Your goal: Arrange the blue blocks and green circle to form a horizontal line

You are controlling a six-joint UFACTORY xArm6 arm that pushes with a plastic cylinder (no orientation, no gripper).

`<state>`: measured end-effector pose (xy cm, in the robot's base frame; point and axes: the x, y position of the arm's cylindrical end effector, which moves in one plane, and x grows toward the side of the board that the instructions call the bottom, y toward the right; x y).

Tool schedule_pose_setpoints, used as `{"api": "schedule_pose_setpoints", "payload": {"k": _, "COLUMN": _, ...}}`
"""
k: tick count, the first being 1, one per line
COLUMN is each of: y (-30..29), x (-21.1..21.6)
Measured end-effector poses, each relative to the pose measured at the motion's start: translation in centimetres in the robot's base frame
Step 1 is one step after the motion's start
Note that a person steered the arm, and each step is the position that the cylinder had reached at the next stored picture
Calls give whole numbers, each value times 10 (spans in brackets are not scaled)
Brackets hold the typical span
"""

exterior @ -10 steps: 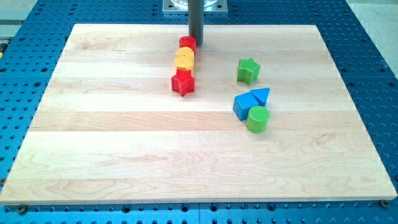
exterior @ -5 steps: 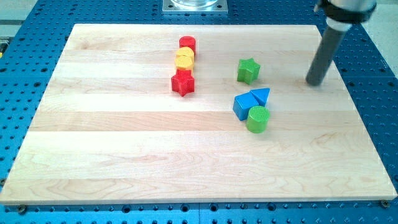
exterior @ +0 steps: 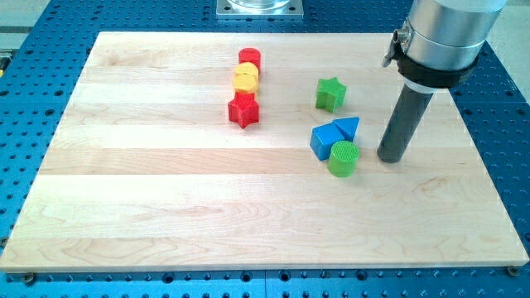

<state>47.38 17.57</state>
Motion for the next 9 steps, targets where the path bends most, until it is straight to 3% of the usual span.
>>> {"api": "schedule_pose_setpoints", "payload": {"k": 1, "y": 0, "x": 5}}
{"api": "schedule_pose_setpoints", "payload": {"k": 2, "y": 1, "x": 58}}
{"api": "schedule_pose_setpoints", "payload": {"k": 4, "y": -72, "x": 92}}
{"api": "schedule_pose_setpoints", "payload": {"k": 5, "y": -76, "x": 86}}
{"api": "schedule_pose_setpoints", "payload": {"k": 6, "y": -75, "x": 52}}
{"api": "schedule_pose_setpoints", "payload": {"k": 9, "y": -116, "x": 37}}
